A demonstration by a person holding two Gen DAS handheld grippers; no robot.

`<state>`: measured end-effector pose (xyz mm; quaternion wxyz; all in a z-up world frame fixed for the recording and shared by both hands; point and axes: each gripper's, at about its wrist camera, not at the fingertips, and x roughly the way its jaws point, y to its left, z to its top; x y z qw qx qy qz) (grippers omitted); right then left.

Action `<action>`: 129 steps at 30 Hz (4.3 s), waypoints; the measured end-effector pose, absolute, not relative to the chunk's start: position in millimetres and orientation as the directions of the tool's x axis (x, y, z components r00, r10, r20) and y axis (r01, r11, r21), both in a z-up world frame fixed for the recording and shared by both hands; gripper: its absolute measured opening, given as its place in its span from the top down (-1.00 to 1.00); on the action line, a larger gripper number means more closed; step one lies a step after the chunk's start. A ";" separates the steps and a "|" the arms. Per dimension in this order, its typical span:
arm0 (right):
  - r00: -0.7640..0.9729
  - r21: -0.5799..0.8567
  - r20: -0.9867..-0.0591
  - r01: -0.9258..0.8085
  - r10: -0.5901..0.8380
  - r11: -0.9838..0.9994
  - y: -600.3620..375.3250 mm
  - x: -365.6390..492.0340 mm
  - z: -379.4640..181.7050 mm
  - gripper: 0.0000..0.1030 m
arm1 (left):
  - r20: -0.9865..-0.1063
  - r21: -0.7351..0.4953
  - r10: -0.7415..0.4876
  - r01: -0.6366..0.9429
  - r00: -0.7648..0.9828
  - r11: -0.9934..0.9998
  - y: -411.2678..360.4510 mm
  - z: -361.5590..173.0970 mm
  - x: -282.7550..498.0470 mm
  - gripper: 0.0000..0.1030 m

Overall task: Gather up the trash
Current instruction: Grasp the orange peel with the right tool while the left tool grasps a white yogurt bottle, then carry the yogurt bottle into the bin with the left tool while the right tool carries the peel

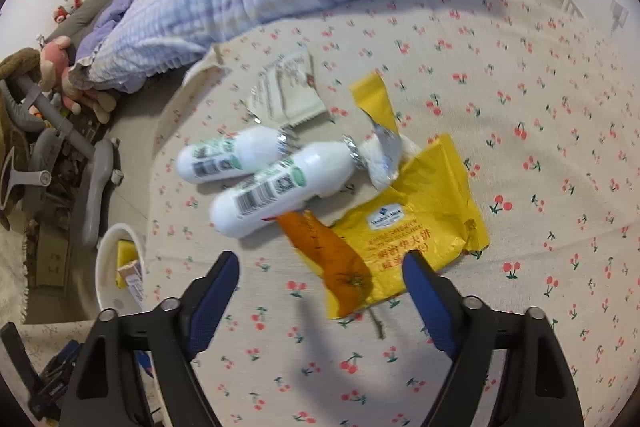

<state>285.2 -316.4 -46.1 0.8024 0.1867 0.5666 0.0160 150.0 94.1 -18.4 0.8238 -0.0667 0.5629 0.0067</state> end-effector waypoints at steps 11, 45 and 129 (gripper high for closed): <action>0.302 0.281 -0.925 0.135 0.230 0.950 -311.9 286.3 -68.8 0.51 | -0.925 -0.099 -0.095 0.009 0.368 0.995 40.8 -17.4 164.9 -0.96; 0.394 0.344 -0.896 0.328 0.204 0.880 -472.3 204.0 -39.8 0.53 | -0.834 -0.031 -0.319 0.538 0.450 0.842 -211.5 -32.5 237.4 -0.01; 0.338 0.341 -0.879 -0.048 0.336 0.939 -199.6 253.1 -23.2 0.52 | -0.904 -0.144 -0.088 -0.102 0.419 0.984 116.2 -27.3 183.0 -0.57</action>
